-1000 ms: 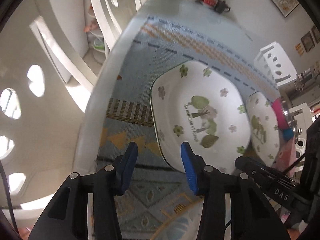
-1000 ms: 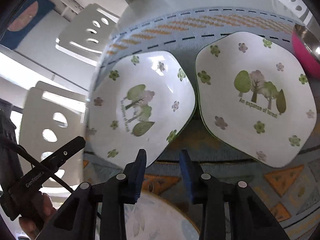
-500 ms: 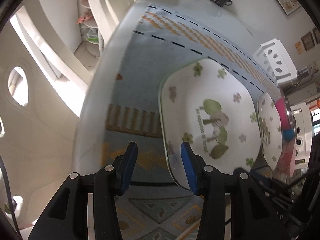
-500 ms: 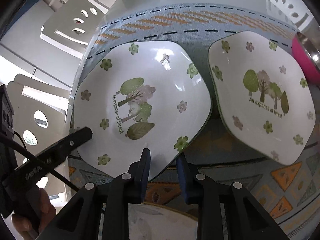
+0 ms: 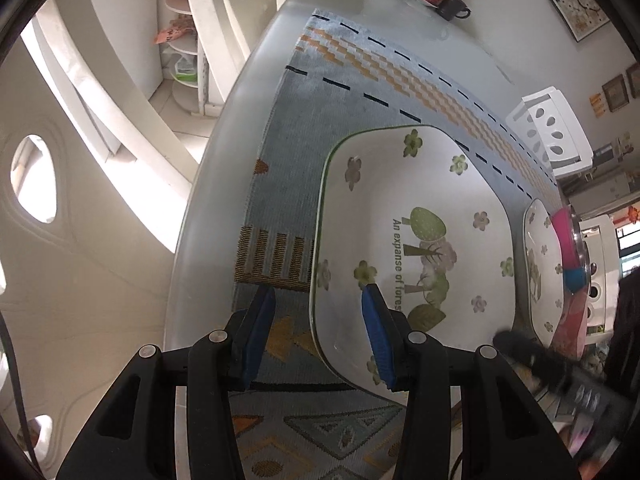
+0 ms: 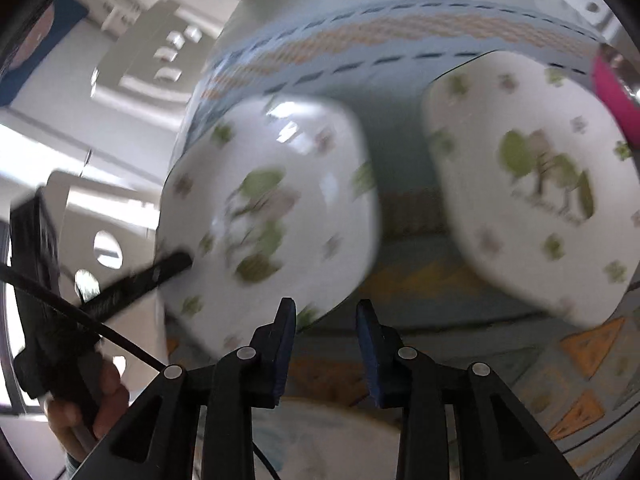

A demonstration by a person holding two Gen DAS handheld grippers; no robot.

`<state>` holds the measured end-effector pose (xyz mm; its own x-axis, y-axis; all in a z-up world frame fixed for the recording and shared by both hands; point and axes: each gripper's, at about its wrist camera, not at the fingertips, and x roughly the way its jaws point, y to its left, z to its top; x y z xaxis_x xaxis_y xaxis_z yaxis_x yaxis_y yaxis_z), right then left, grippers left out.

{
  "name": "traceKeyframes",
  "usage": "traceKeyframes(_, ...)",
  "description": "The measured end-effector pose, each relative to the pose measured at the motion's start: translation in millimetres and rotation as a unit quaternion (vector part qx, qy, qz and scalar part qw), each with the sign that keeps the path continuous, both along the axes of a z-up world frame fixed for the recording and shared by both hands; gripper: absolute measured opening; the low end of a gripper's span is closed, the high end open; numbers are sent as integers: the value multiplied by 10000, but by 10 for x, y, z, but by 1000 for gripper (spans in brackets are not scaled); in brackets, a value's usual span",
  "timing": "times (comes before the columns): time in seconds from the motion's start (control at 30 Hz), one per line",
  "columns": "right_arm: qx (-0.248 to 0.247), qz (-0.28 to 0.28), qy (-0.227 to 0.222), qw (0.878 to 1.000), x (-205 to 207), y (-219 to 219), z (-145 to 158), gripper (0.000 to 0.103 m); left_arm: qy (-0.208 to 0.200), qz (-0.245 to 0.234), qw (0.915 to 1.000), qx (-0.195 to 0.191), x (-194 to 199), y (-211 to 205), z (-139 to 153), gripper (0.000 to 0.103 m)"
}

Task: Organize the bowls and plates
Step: 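Grasp the rim of the larger white forest plate with the left gripper, then lift the forest plate with the left gripper onto the blue-leaf plate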

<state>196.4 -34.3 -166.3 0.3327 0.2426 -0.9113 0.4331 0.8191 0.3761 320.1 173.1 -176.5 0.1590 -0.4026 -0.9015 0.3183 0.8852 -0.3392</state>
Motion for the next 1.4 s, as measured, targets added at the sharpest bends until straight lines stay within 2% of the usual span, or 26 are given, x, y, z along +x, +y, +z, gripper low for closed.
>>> traceKeyframes(0.07, 57, 21, 32, 10000, 84, -68, -55, 30, -32, -25, 10000, -22, 10, -11, 4, 41)
traceKeyframes(0.2, -130, 250, -257, 9993, 222, -53, -96, 28, -89, -84, 9999, -92, 39, -42, 4, 41)
traceKeyframes(0.27, -335, 380, -331, 9982, 244, 17, -115, 27, -84, -205, 9997, -140, 35, -79, -9, 21)
traceKeyframes(0.37, -584, 503, -439, 9961, 244, 64, -153, 23, -345, -368, 9987, 84, -11, -133, 7, 20)
traceKeyframes(0.5, -460, 525, -595, 9958, 211, 7, -123, 22, -549, -519, 9971, -6, -75, -109, 101, 17)
traceKeyframes(0.63, -614, 654, -805, 9927, 137, 13, 28, 22, -729, -541, 9959, -59, -134, -99, 225, 17)
traceKeyframes(0.7, -426, 593, -835, 9938, 126, -26, 50, 22, -742, -541, 9957, -123, -160, -73, 256, 17)
traceKeyframes(0.83, -448, 660, -839, 9933, 84, -11, 75, 22, -847, -586, 9947, -61, -267, -61, 298, 17)
traceKeyframes(1.07, -411, 733, -1030, 9911, -189, 47, 232, 22, -1125, -594, 9917, -162, -545, 45, 519, 17)
traceKeyframes(1.4, -539, 855, -1504, 9834, -816, 161, 711, 23, -1553, -424, 9866, -280, -1152, 192, 927, 17)
